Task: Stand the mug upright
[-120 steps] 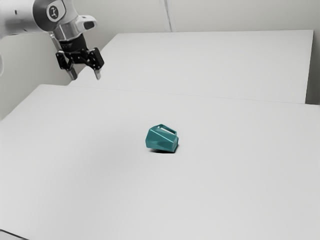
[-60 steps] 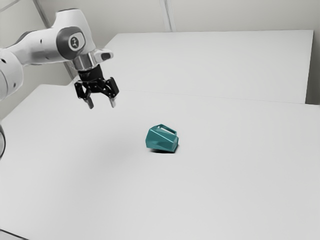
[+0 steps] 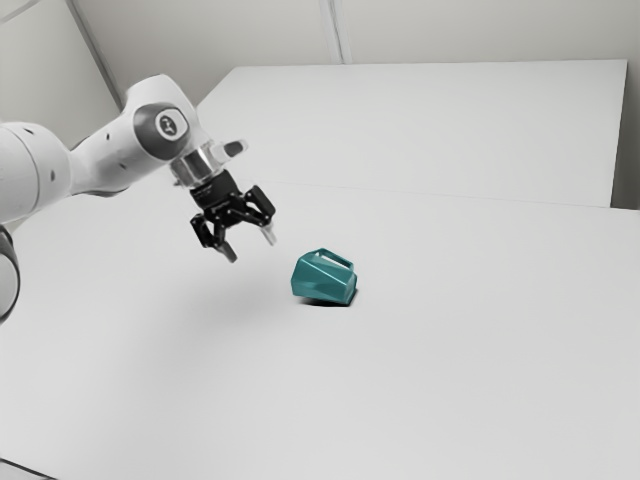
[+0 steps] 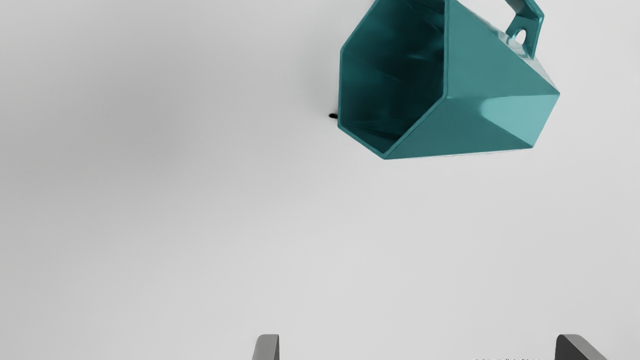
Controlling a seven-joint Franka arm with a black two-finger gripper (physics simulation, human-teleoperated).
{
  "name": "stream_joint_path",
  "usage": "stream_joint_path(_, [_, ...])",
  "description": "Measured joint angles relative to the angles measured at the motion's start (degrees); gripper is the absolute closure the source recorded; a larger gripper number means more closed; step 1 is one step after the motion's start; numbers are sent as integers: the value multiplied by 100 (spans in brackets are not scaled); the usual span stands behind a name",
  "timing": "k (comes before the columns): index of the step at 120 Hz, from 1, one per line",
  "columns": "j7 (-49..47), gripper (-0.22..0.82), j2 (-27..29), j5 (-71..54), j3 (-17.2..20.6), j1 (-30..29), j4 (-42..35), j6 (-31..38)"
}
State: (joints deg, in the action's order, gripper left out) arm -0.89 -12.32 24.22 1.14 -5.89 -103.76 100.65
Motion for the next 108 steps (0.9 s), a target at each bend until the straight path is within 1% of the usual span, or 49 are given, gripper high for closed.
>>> stream_joint_path(40, [771, 0, -127, 1327, -22, -7, -310, 181])
stream_joint_path(108, [1826, 0, -1051, 1493, -26, -58, 506, 393])
